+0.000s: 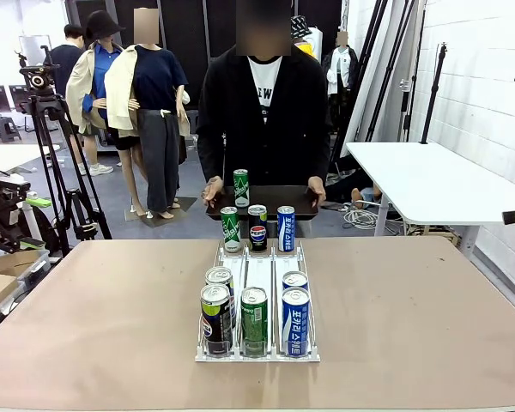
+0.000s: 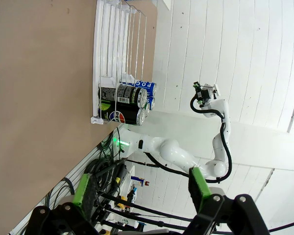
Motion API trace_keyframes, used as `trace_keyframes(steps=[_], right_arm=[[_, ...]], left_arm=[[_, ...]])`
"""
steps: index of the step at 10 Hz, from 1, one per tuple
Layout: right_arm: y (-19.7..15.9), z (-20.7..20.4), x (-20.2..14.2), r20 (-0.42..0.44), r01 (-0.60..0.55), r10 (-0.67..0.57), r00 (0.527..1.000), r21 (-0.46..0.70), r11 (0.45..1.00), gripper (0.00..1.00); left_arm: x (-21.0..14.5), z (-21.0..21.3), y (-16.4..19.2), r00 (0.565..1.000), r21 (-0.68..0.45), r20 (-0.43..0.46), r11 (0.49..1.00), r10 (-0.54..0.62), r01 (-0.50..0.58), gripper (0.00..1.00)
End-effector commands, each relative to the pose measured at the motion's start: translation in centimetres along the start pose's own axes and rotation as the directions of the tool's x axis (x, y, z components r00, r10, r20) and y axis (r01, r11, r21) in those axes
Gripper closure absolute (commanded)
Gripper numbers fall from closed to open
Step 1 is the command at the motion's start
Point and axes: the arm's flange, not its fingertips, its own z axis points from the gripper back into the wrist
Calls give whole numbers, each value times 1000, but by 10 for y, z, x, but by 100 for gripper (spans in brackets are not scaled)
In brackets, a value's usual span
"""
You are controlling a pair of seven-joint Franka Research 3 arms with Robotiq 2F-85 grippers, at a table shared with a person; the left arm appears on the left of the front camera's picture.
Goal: Retrieve and hand over the desired beverage to the person.
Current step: Pick up another can of the same type that the person held from the Automatic Can Dispenser.
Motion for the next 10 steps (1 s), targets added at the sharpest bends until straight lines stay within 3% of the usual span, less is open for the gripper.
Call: trace_keyframes(steps=[1,7,10], right_arm=[[12,-16,25,-26,-12,12,1000,11,1000,0],[62,-61,98,-157,191,-193,968,-30,981,0],[77,-111,134,-292,314,-363,885,-203,927,0]], left_arm=[[-2,-2,0,1000,7,14,1000,0,0,0],[-2,-2,0,1000,7,14,1000,0,0,0],[-2,-2,0,1000,7,14,1000,0,0,0]])
